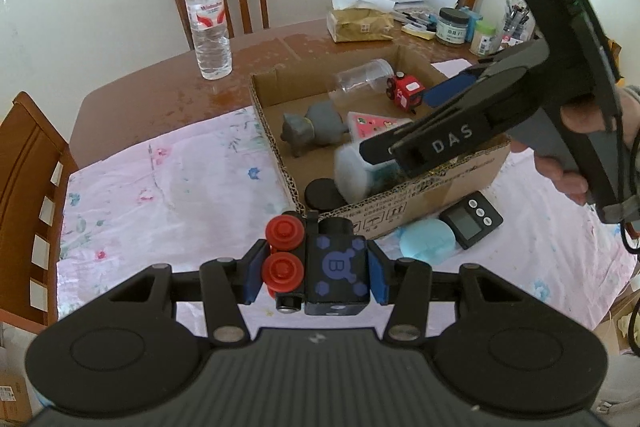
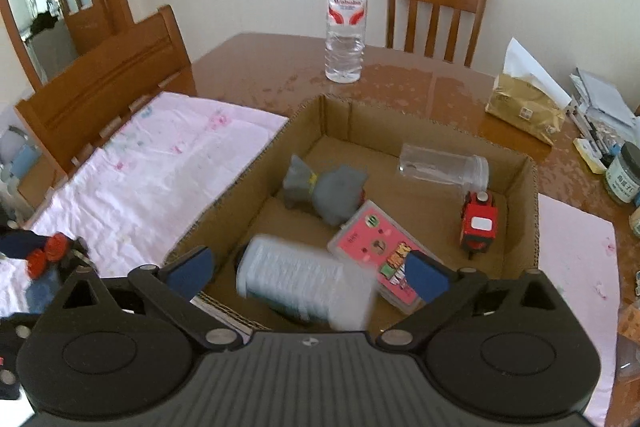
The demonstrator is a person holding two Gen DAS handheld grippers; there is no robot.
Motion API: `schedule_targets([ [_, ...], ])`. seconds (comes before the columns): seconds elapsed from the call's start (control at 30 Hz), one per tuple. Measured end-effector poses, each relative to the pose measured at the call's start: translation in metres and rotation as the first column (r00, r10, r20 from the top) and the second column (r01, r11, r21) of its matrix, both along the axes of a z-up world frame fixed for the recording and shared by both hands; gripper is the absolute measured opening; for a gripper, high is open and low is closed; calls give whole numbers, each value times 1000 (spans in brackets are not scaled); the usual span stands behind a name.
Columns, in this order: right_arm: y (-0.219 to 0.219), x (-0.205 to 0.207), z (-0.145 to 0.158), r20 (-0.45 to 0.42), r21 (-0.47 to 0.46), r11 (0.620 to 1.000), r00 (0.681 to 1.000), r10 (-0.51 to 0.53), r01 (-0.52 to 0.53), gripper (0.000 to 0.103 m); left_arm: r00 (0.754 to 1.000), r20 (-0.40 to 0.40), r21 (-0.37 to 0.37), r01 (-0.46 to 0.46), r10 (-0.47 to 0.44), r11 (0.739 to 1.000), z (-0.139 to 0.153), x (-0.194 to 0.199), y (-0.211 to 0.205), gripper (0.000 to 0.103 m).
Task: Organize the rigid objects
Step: 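Carry the white container into the box and open the right tool while the left tool lifts the block, then lower the black wheeled block into the box and open the left tool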
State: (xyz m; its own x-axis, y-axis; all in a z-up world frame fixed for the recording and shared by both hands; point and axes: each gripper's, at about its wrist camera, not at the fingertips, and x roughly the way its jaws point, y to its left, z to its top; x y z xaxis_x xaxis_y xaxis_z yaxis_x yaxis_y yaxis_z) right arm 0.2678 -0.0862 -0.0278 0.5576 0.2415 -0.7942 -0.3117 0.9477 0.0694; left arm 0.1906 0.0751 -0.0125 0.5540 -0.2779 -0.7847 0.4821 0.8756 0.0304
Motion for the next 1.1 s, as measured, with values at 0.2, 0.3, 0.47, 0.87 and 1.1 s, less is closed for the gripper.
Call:
schedule_targets([
  [0.2, -3, -11, 13, 13, -12, 1000, 1000, -25, 25, 103, 1000, 12, -3, 29, -29, 1000, 5, 3, -5, 49],
  [0.3, -9, -23, 19, 20, -21, 999, 999, -45, 45, 103, 999, 24, -4, 43, -43, 999, 9, 9, -11, 49],
  [0.47, -22, -46, 26, 33, -34, 994, 994, -107, 108, 103, 997, 52, -13, 66, -66, 998, 16, 26, -24, 49],
  [0.87, -40, -79, 35, 40, -19, 978, 977, -207, 208, 103, 997, 48, -3, 62, -62, 998, 1, 117, -69, 50],
  [1.1, -46, -81, 36, 37, -19, 970, 970, -242, 243, 103, 999, 20, 21, 31, -31, 999, -18, 168, -87, 50],
])
